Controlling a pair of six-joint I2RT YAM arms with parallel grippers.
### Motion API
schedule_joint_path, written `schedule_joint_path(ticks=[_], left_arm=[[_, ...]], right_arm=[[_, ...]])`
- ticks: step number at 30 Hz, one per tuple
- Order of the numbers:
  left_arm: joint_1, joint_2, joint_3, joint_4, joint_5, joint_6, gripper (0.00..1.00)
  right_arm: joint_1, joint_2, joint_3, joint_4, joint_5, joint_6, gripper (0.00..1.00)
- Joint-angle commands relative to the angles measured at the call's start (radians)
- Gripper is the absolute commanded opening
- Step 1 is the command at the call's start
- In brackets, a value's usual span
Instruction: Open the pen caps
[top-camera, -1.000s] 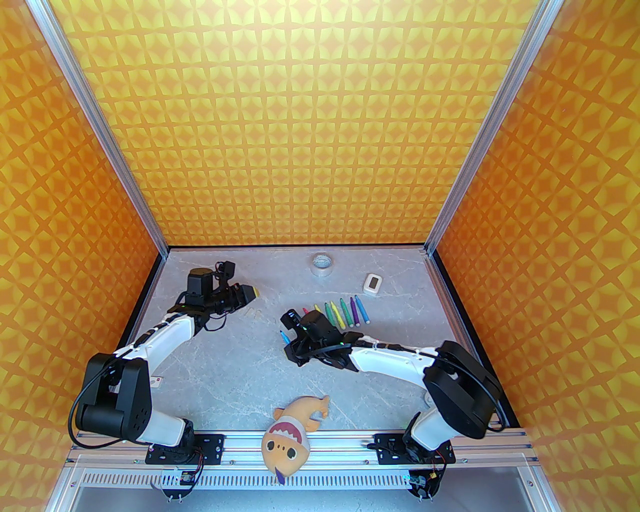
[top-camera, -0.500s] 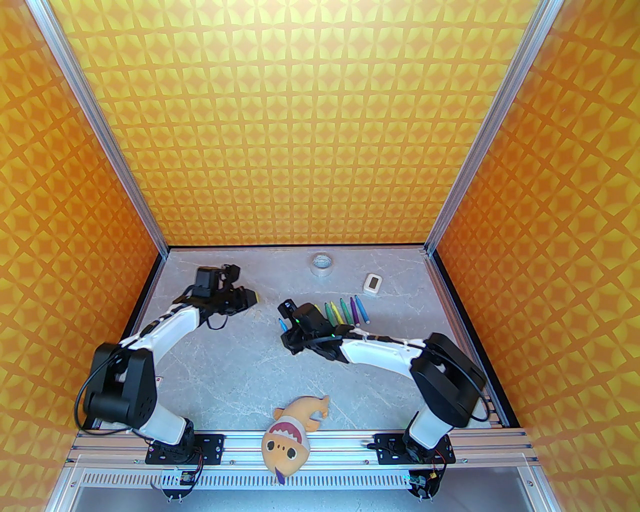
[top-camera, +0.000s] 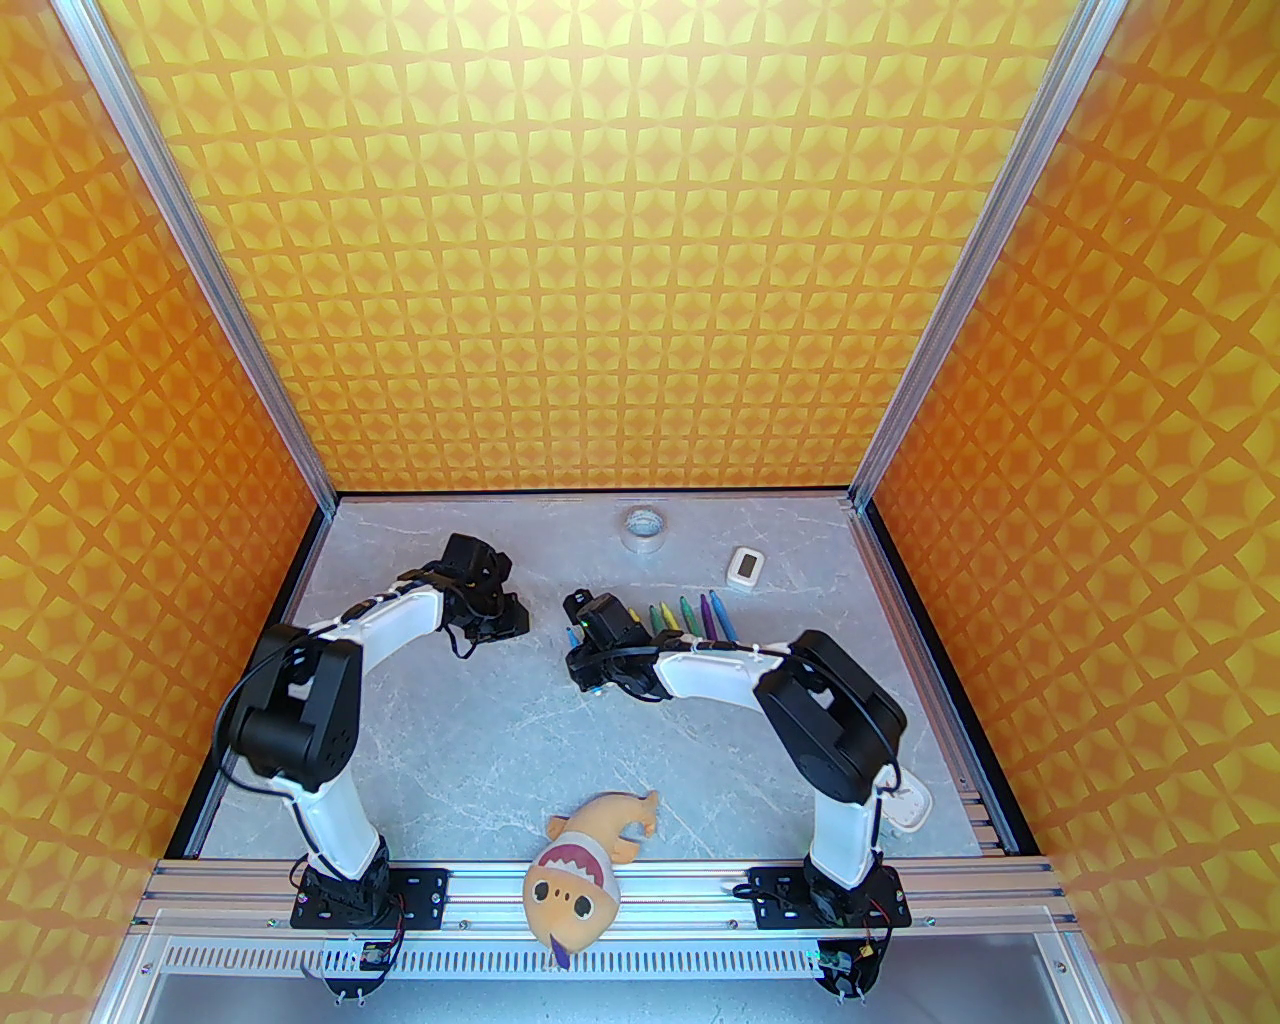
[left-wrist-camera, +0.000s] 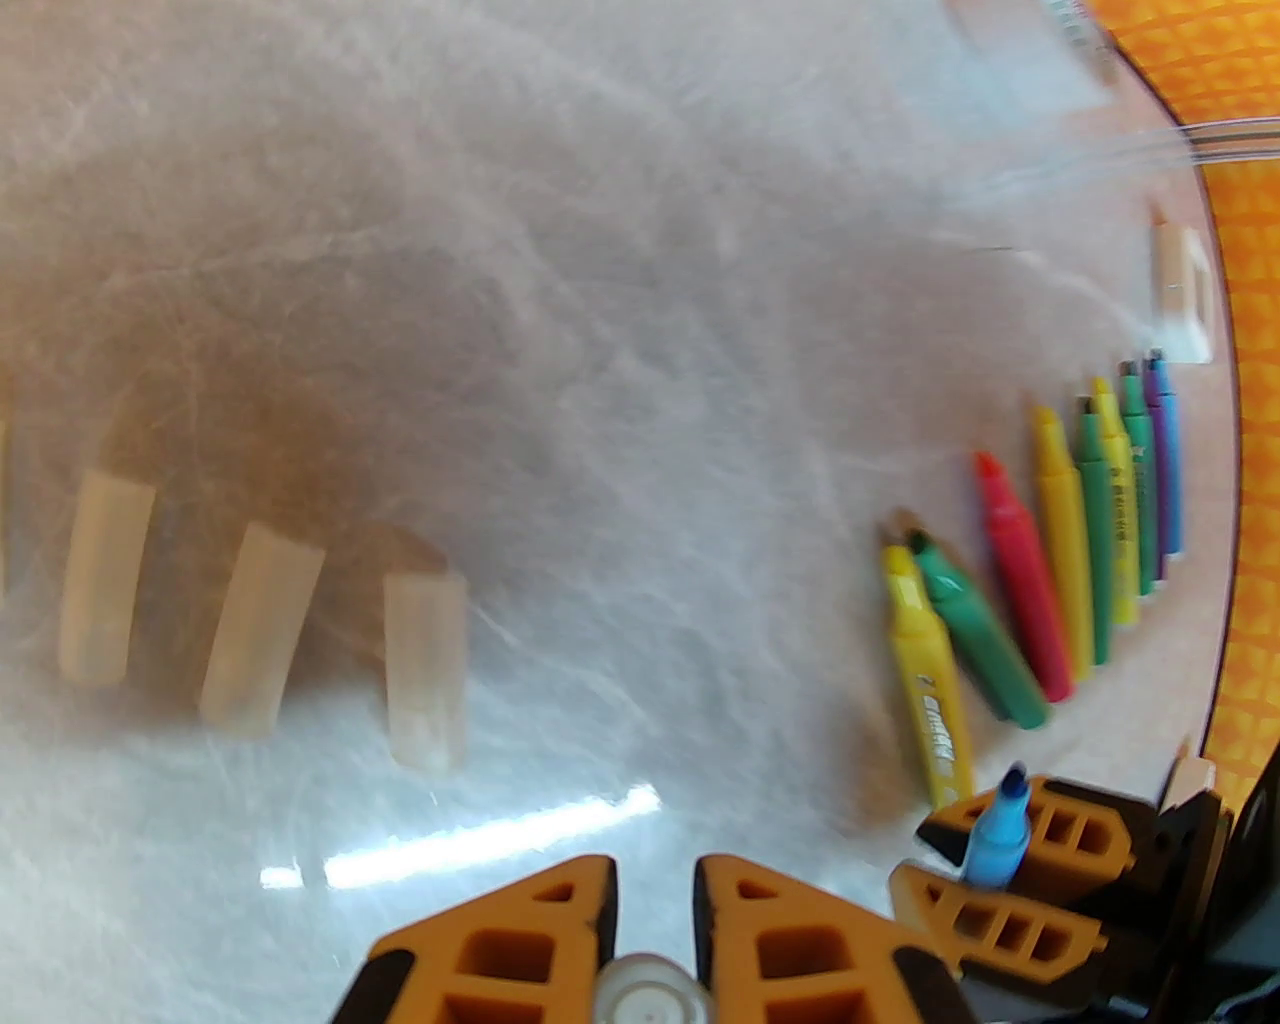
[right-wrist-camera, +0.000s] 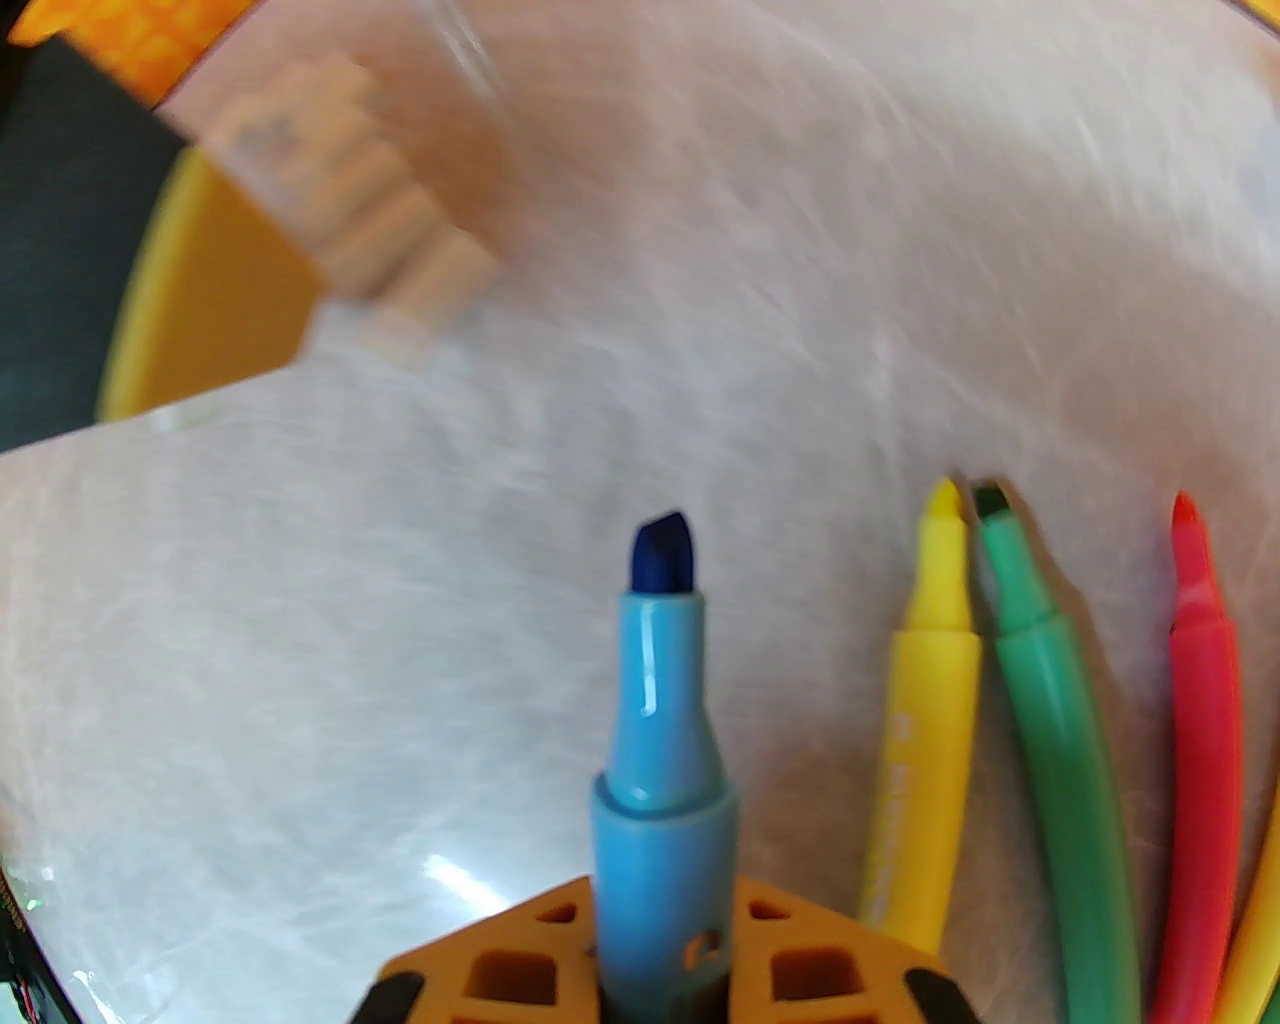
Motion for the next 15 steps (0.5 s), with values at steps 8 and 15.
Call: schedule_joint_path(ticks=[8, 15], left_arm=[[-0.029, 0.105, 0.114, -0.088, -0.059, 0.058, 0.08], [-0.040, 0.154, 0.164, -0.127, -0.104, 0.075, 0.19]], right_arm=[[-0.004, 0.062, 0.078, -0.058, 0.033, -0.016, 0.03], [-0.004, 0.079, 0.117, -0.108, 0.092, -0.049, 0.09]])
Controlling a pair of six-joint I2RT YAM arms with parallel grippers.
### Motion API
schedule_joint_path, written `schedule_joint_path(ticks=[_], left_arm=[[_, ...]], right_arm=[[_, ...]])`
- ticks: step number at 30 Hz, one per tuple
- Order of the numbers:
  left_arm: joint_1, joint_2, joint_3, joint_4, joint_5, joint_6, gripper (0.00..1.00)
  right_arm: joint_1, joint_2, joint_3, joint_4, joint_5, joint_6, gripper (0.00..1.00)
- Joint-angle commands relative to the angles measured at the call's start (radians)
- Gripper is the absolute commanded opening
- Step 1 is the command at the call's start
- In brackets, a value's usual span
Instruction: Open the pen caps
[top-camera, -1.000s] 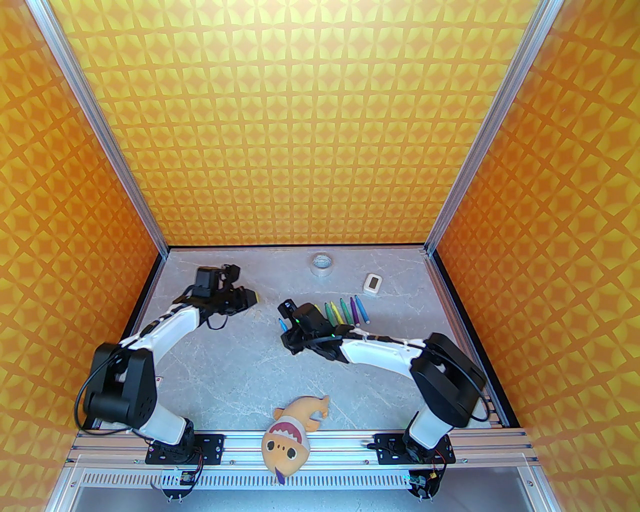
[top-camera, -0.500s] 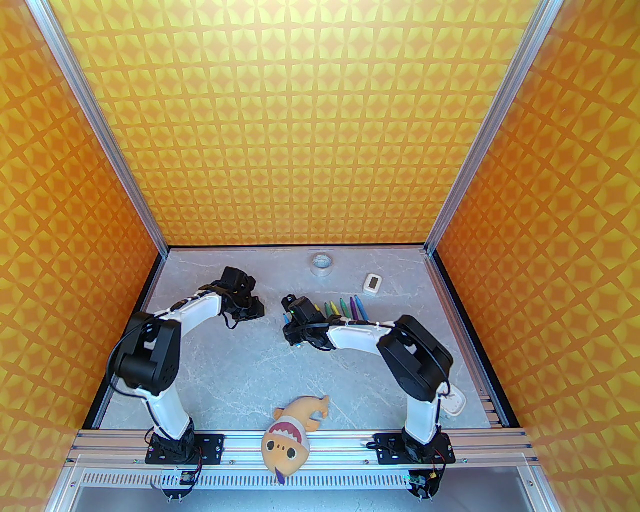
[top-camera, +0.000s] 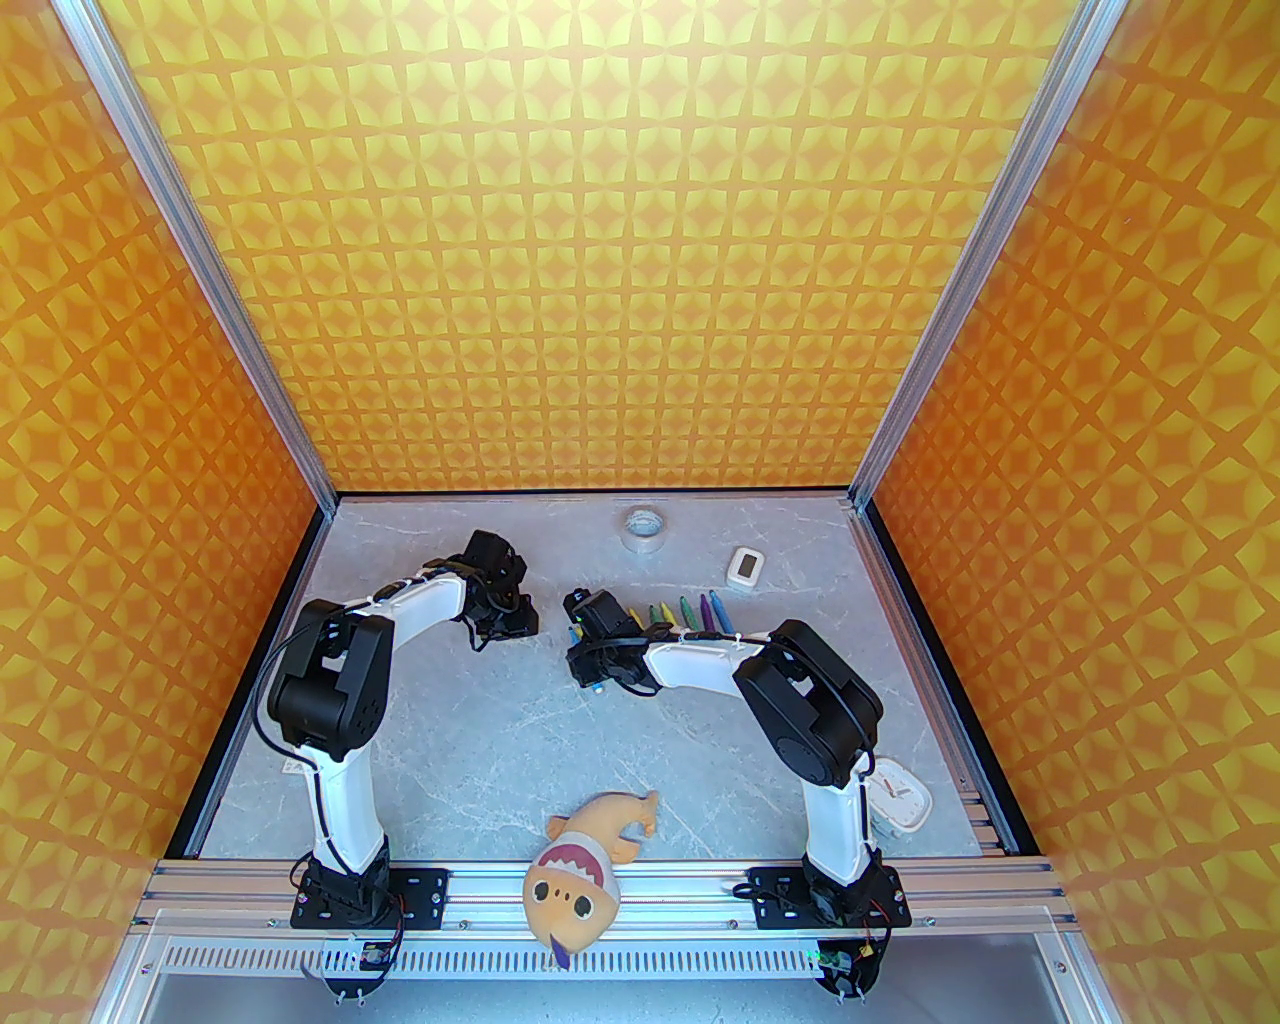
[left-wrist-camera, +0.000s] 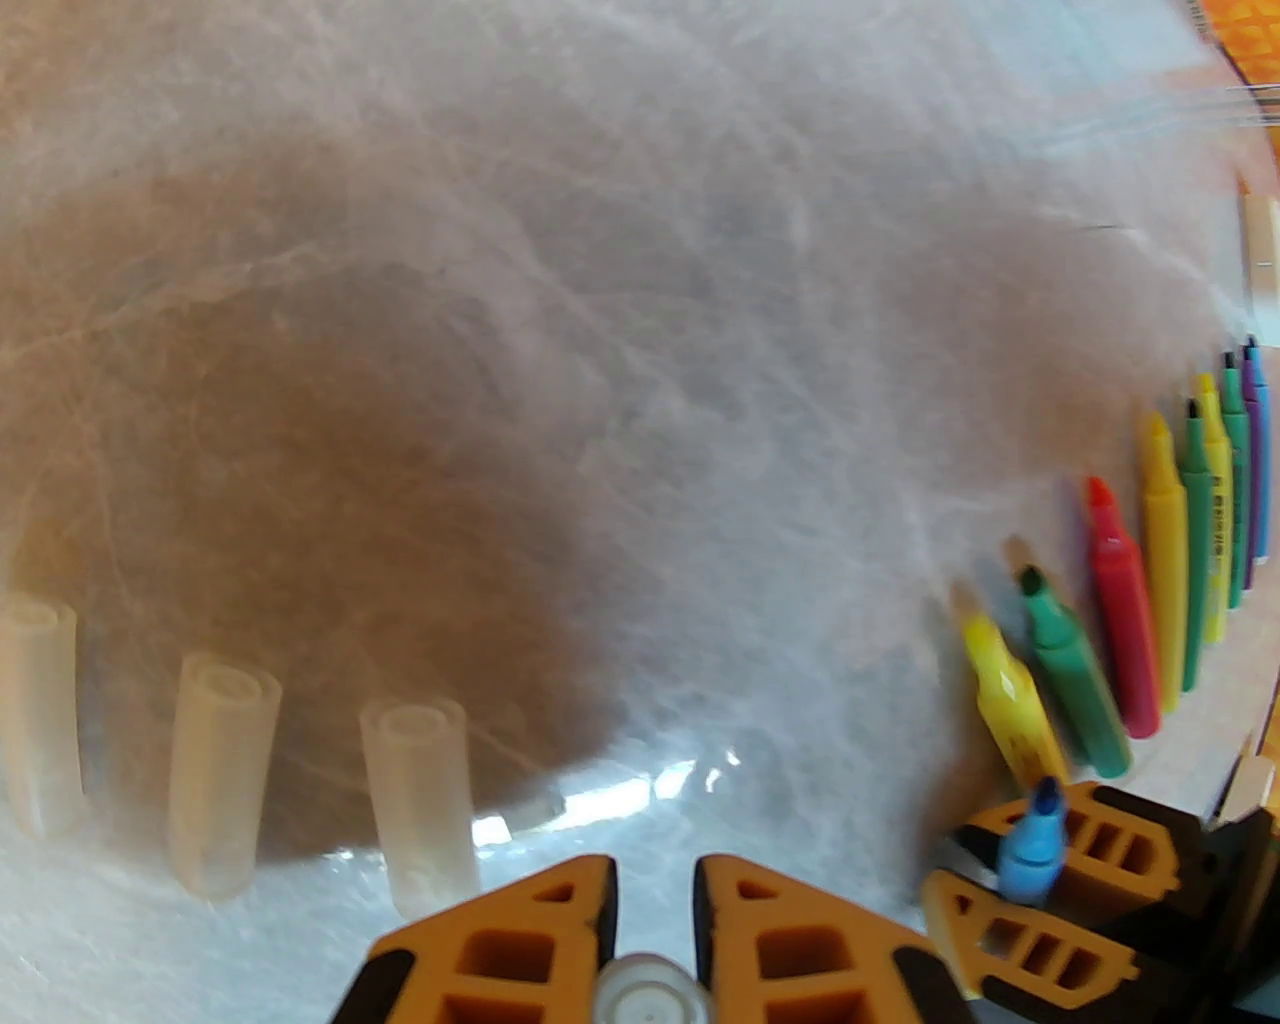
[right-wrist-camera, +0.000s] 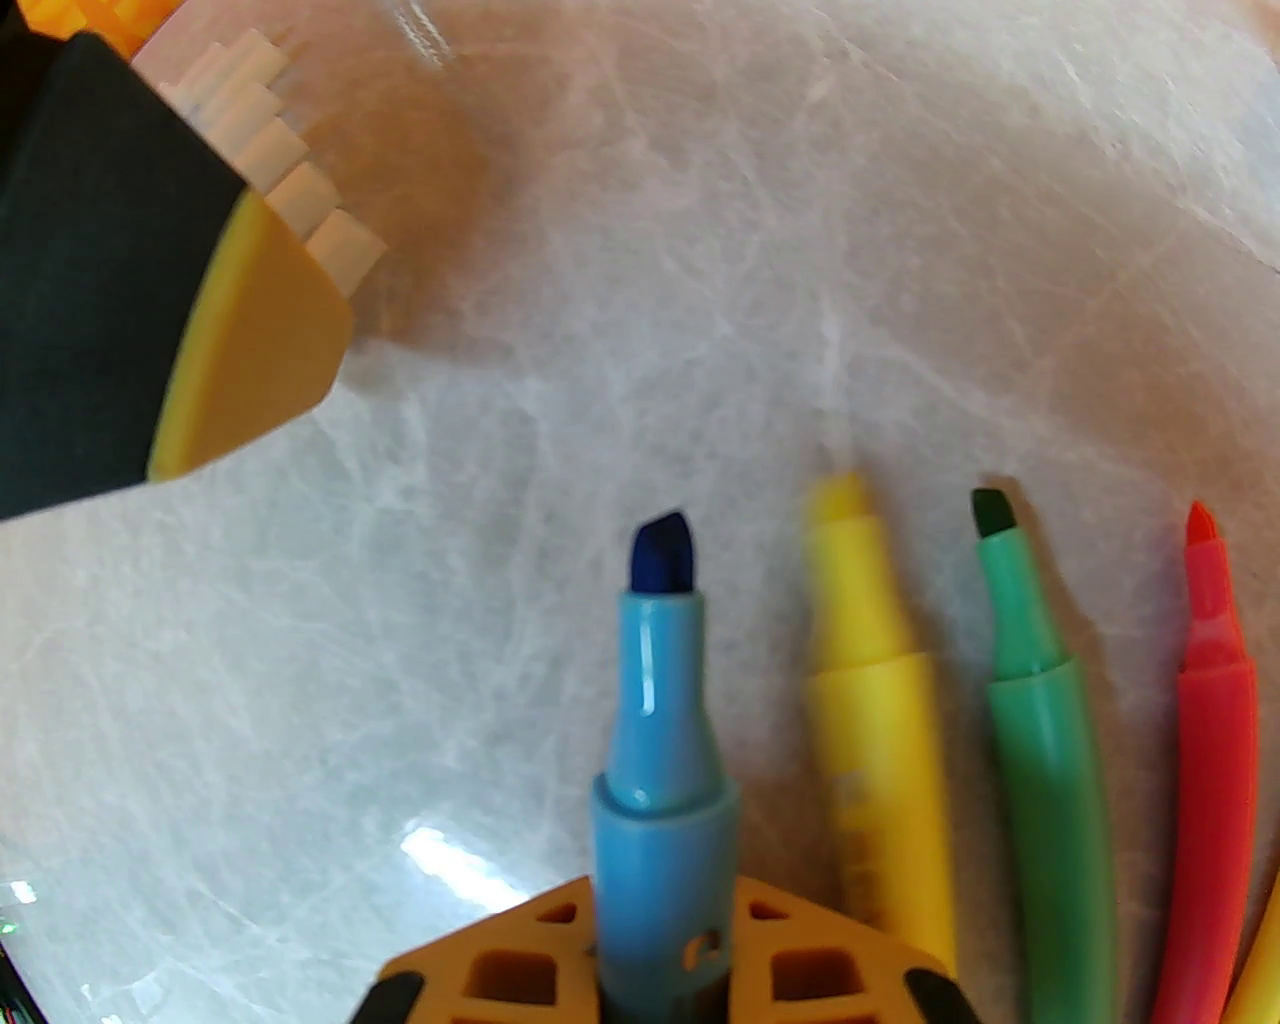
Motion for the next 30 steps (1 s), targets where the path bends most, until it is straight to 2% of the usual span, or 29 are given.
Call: schedule_joint_path(ticks=[1, 9, 16, 22, 30], left_arm=[[-0.011, 0.025, 0.042, -0.049, -0.045, 0.029, 0.20], [-0.019, 0.034, 0.052, -0.055, -0.058, 0.034, 0.26], [-0.022, 0.022, 0.043, -0.051, -0.058, 0.036, 0.28], [-0.024, -0.052, 0.019, -0.033, -0.058, 0.036, 0.29], [-0.017, -0.187, -0.026, -0.023, -0.058, 0.046, 0.36]], right_arm=[[-0.002, 0.022, 0.036, -0.041, 0.056, -0.029, 0.11], [-0.002, 0.030, 0.051, -0.056, 0.085, -0.049, 0.19], [-0.001, 0.028, 0.058, -0.059, 0.091, -0.063, 0.21], [-0.002, 0.035, 0.073, -0.062, 0.087, -0.084, 0.23], [-0.003, 0.024, 0.093, -0.077, 0.077, -0.097, 0.25]])
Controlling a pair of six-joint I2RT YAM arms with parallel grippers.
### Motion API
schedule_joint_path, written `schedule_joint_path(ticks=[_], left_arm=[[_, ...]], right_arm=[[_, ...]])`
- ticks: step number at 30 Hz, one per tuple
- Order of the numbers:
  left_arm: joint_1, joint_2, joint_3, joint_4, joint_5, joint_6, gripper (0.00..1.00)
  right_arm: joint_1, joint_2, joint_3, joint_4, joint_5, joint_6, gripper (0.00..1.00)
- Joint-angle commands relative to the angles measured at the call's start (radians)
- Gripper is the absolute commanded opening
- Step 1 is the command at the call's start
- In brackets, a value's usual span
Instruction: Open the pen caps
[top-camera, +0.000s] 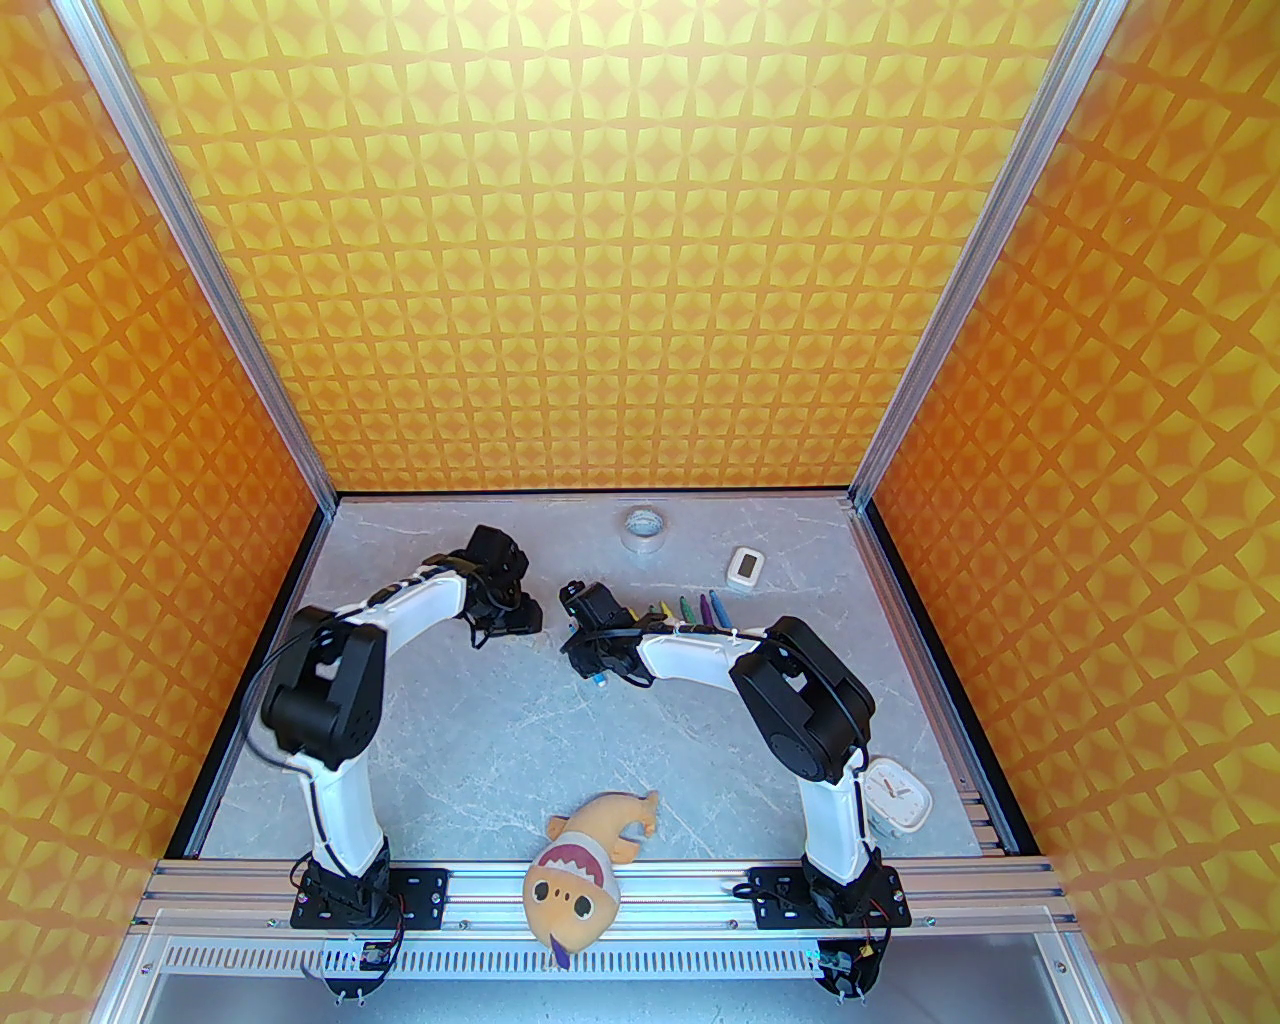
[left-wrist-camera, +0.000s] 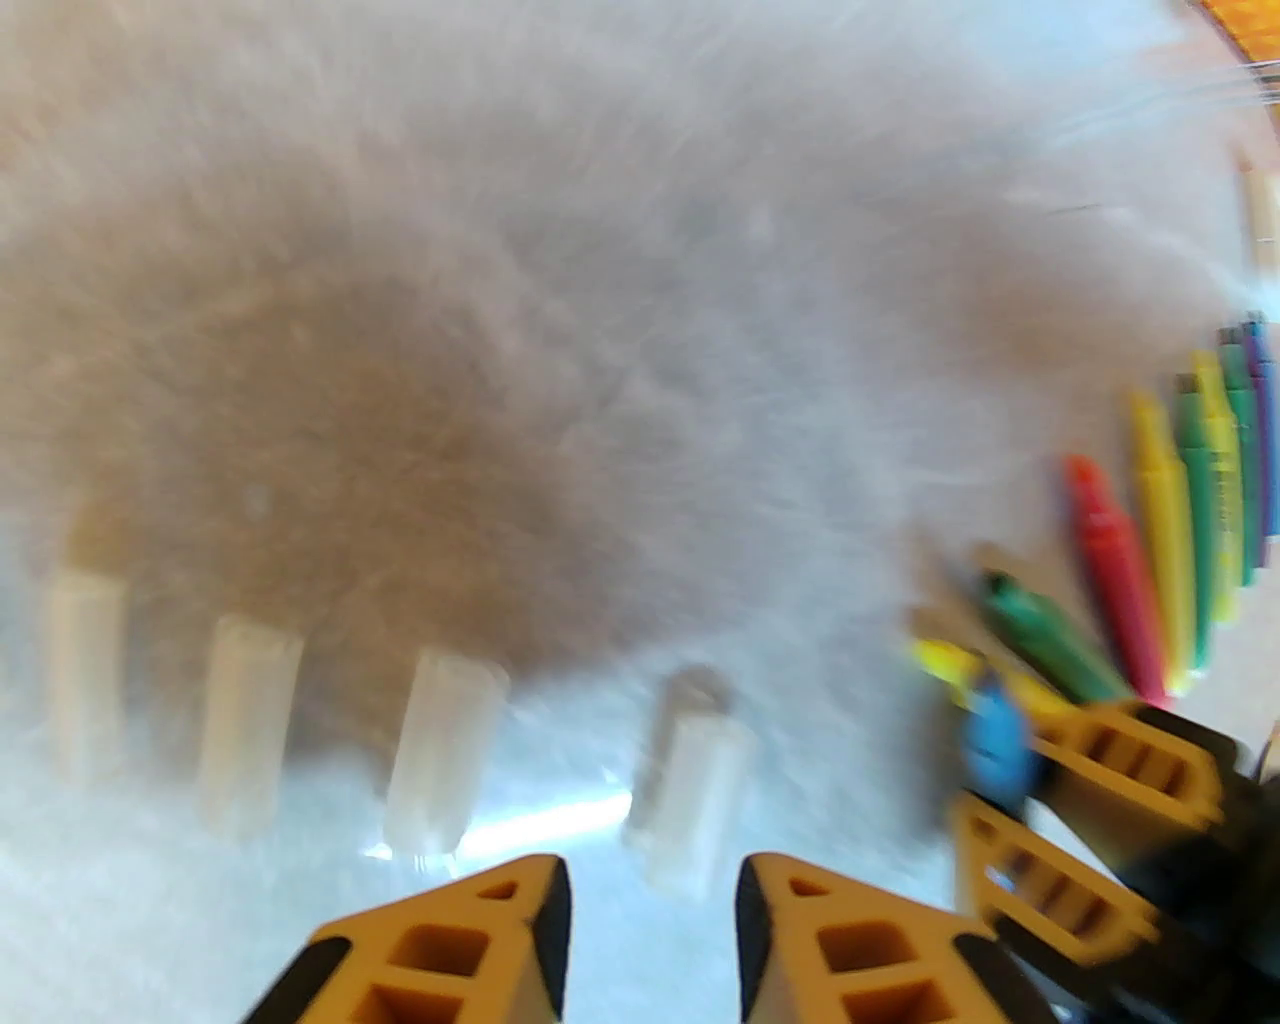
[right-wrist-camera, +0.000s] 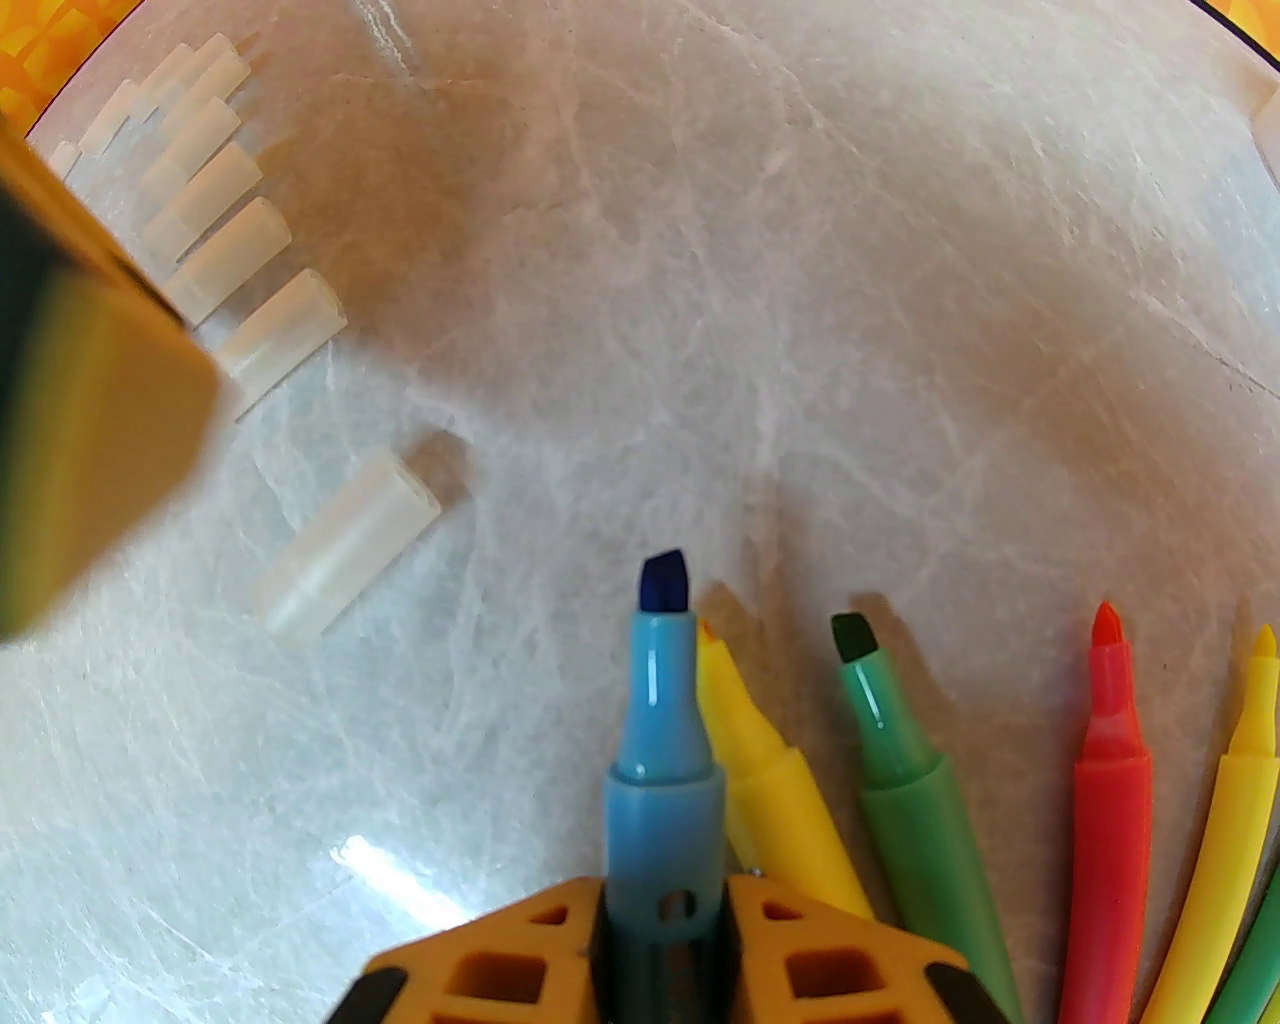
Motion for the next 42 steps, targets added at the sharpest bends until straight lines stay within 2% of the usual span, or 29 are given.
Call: schedule_joint_path(ticks=[1, 10, 15, 17, 23, 25, 29, 34, 38, 42], left_arm=[[0.005, -0.074, -0.029, 0.015, -0.017, 0.022, 0.36], [0.058, -0.184, -0.141, 0.068, -0.019, 0.036, 0.39], [0.108, -0.287, -0.249, 0.151, -0.046, 0.070, 0.55], [0.131, -0.336, -0.298, 0.192, -0.062, 0.088, 0.58], [0.205, -0.493, -0.464, 0.337, -0.173, 0.145, 0.76], [0.231, -0.543, -0.520, 0.400, -0.186, 0.168, 0.76], [0.290, -0.621, -0.632, 0.536, -0.226, 0.198, 0.86], [0.360, -0.637, -0.713, 0.646, -0.260, 0.224, 0.97], [0.393, -0.610, -0.781, 0.805, -0.288, 0.215, 1.00], [0.398, -0.580, -0.860, 0.981, -0.296, 0.256, 0.99]], right_arm=[[-0.002, -0.002, 0.023, -0.019, 0.007, -0.020, 0.25], [-0.002, -0.066, 0.007, -0.018, -0.008, -0.032, 0.30], [-0.002, -0.172, -0.042, 0.024, -0.009, -0.047, 0.38], [-0.003, -0.220, -0.055, 0.024, 0.014, -0.065, 0.42], [-0.031, -0.383, -0.111, 0.024, 0.114, -0.131, 0.58], [-0.058, -0.435, -0.141, 0.033, 0.142, -0.143, 0.65], [-0.145, -0.547, -0.219, 0.058, 0.186, -0.158, 0.81], [-0.261, -0.671, -0.355, 0.130, 0.288, -0.191, 0.98], [-0.364, -0.760, -0.498, 0.248, 0.419, -0.185, 0.98], [-0.446, -0.781, -0.575, 0.322, 0.475, -0.181, 0.98]])
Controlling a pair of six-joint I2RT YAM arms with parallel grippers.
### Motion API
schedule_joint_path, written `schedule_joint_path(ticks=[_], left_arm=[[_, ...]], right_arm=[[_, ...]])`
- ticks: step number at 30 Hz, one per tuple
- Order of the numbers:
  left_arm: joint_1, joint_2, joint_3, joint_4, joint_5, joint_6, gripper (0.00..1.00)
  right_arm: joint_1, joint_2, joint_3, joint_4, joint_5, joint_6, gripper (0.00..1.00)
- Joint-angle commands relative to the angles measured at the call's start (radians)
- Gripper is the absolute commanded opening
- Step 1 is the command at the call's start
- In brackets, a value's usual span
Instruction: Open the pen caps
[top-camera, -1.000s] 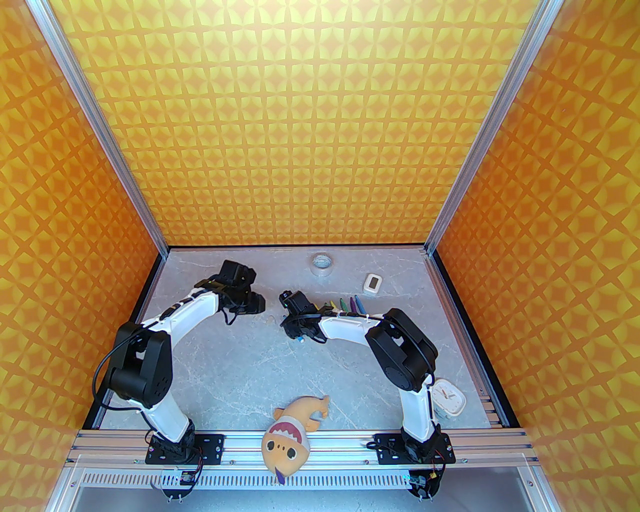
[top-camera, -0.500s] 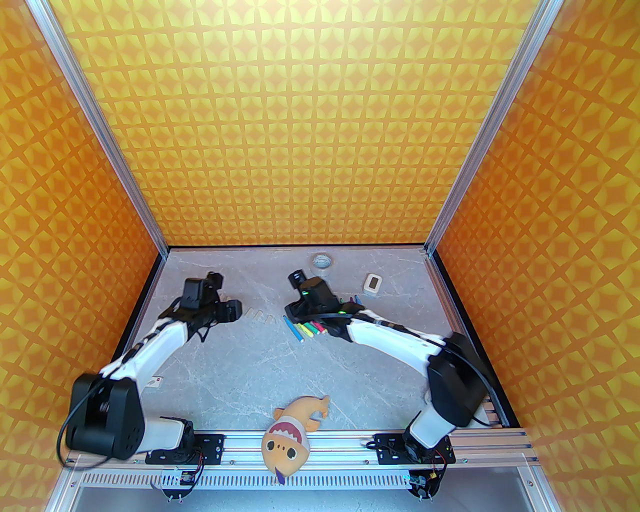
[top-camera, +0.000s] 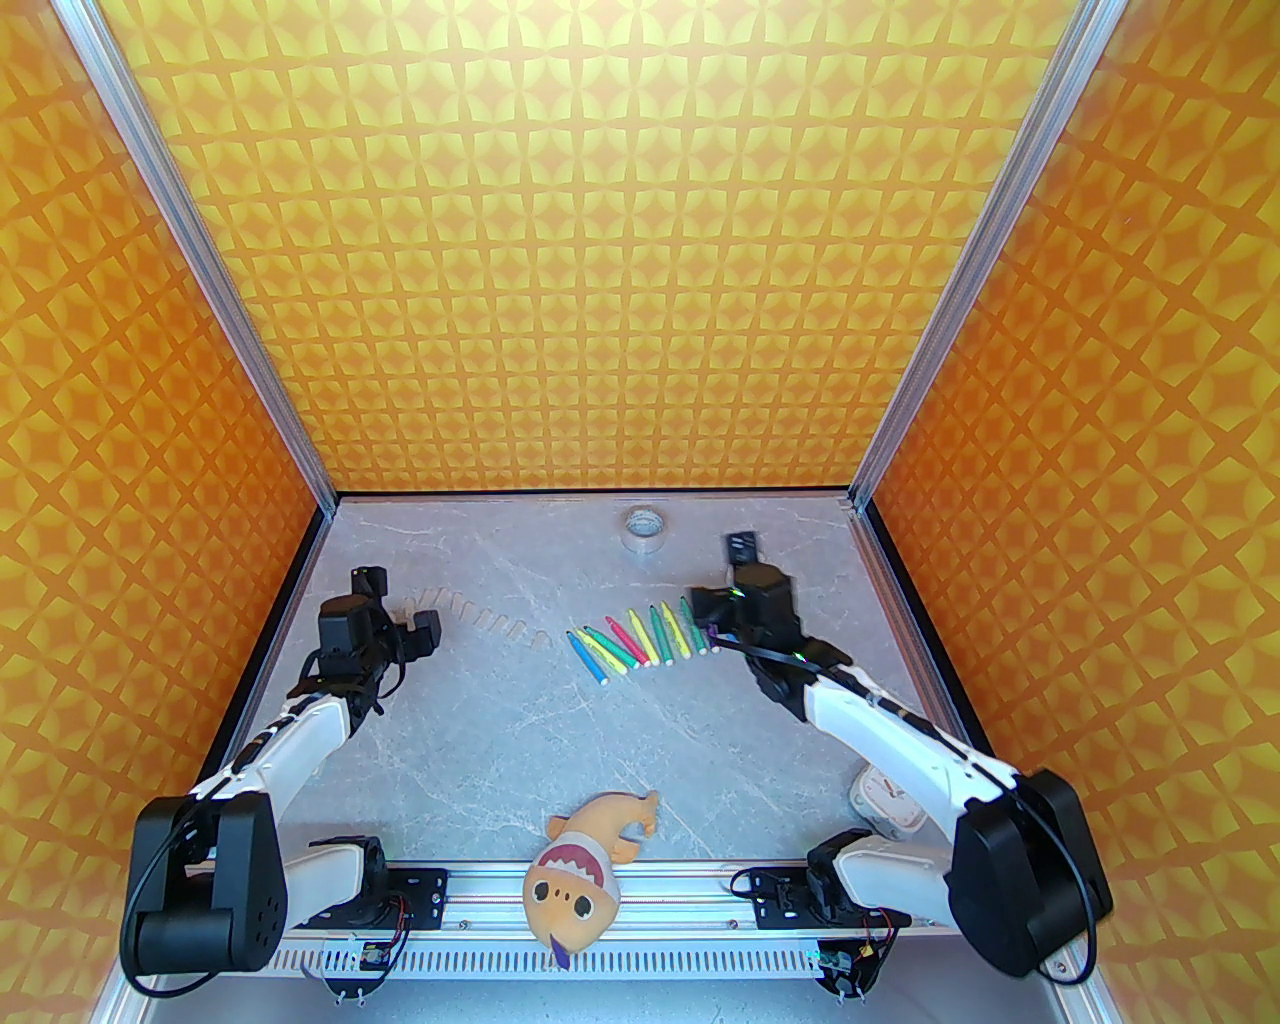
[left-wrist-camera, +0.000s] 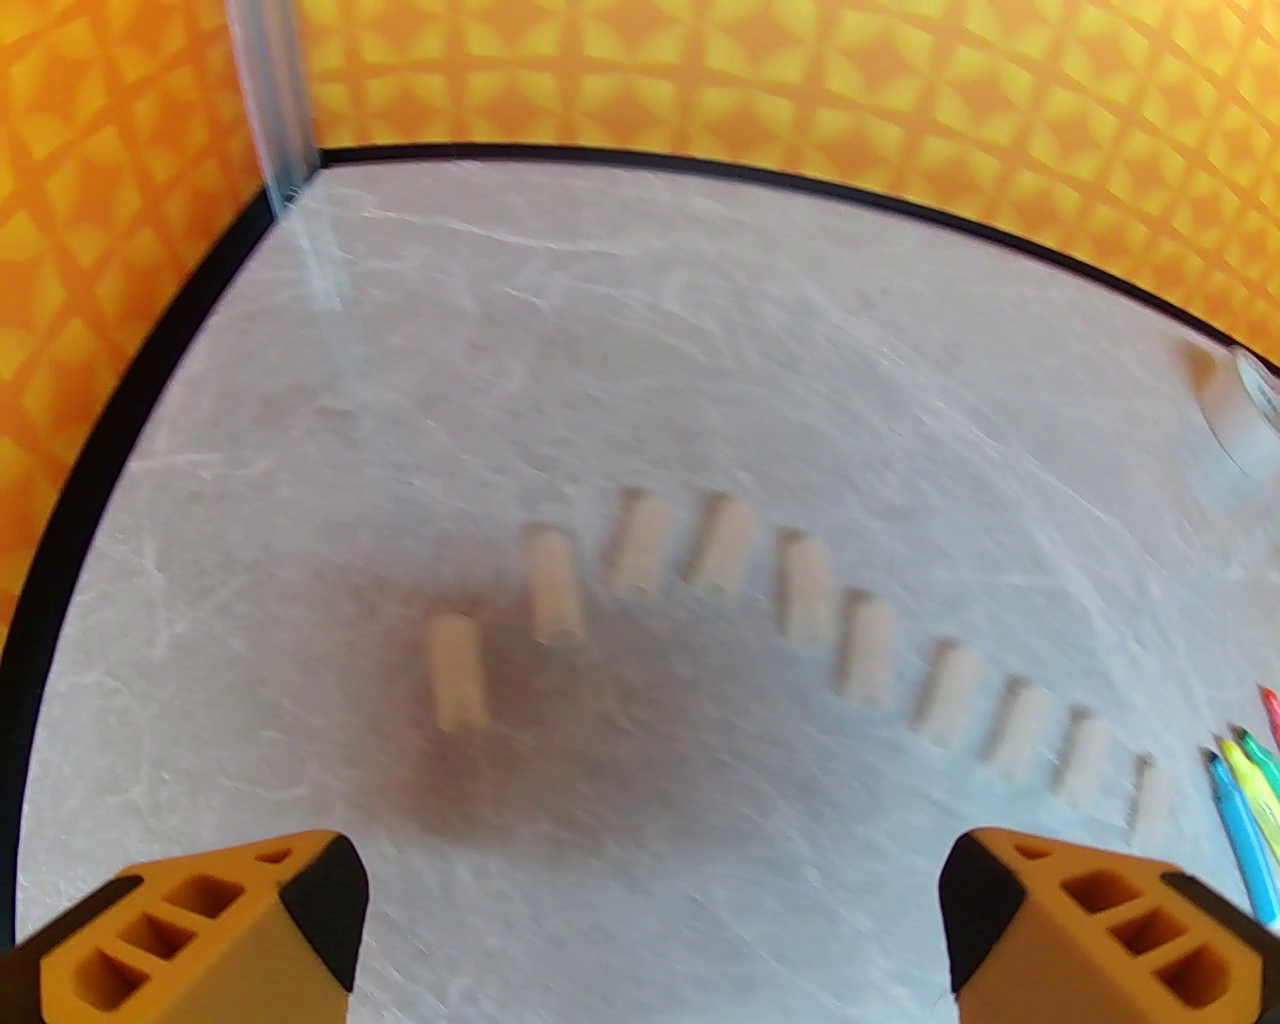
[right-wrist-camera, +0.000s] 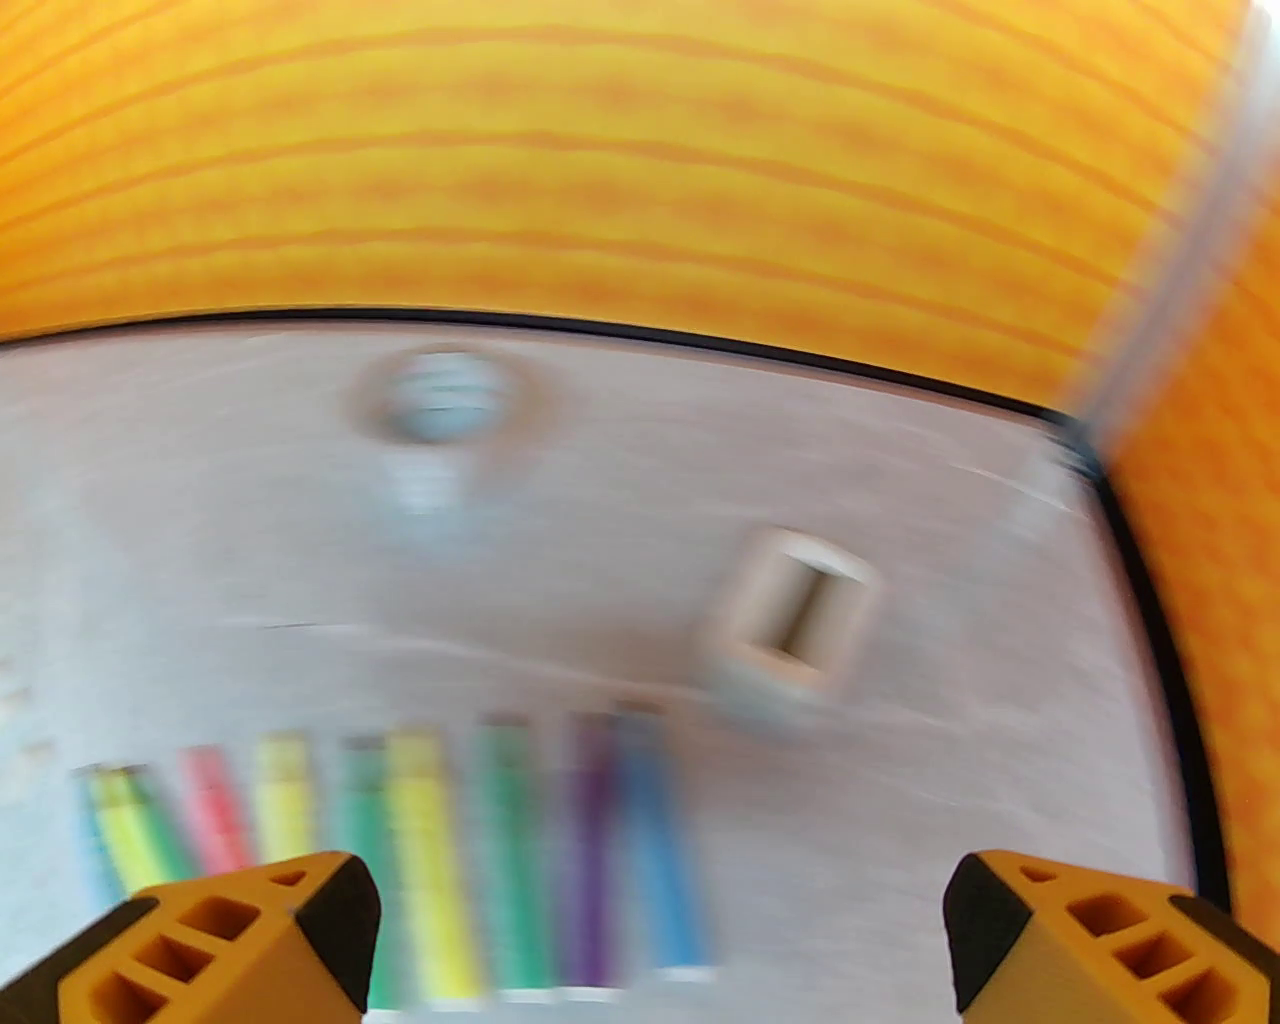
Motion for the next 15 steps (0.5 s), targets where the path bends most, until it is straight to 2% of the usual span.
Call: schedule_joint_path(ticks=[1, 5, 9, 14, 15], left_arm=[[0.006, 0.023, -0.077, 0.259, -0.031, 0.042, 0.99], [0.007, 0.056, -0.189, 0.527, -0.037, 0.105, 0.99], [0.012, 0.061, -0.202, 0.566, -0.043, 0.114, 0.99], [0.023, 0.093, -0.199, 0.596, -0.044, 0.071, 0.99], [0.025, 0.131, -0.211, 0.664, -0.043, 0.061, 0.99]], right_arm=[[-0.048, -0.010, -0.053, 0.116, 0.099, 0.000, 0.99], [-0.118, 0.052, -0.125, 0.251, 0.089, -0.010, 0.98], [-0.174, 0.124, -0.169, 0.376, 0.040, 0.009, 0.98], [-0.185, 0.176, -0.313, 0.711, -0.022, -0.028, 0.98], [-0.186, 0.189, -0.335, 0.760, -0.036, -0.031, 0.98]])
